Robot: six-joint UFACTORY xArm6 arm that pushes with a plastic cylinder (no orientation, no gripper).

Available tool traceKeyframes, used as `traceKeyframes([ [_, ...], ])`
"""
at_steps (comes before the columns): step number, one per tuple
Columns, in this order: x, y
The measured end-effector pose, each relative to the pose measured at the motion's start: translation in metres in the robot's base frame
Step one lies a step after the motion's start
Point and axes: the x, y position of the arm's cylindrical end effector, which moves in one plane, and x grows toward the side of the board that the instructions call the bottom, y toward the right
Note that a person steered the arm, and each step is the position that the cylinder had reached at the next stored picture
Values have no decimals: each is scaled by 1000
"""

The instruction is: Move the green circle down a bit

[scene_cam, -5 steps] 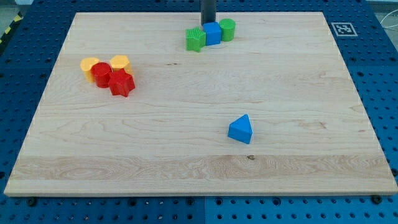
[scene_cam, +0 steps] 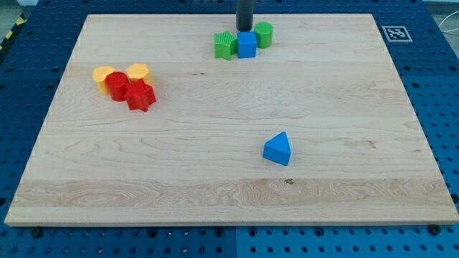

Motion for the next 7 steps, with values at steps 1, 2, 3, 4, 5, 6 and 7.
traceKeyframes([
  [1,-24,3],
  [2,-25,26],
  [3,-25,30],
  [4,-24,30],
  [5,-1,29],
  [6,10,30],
  [7,10,30],
])
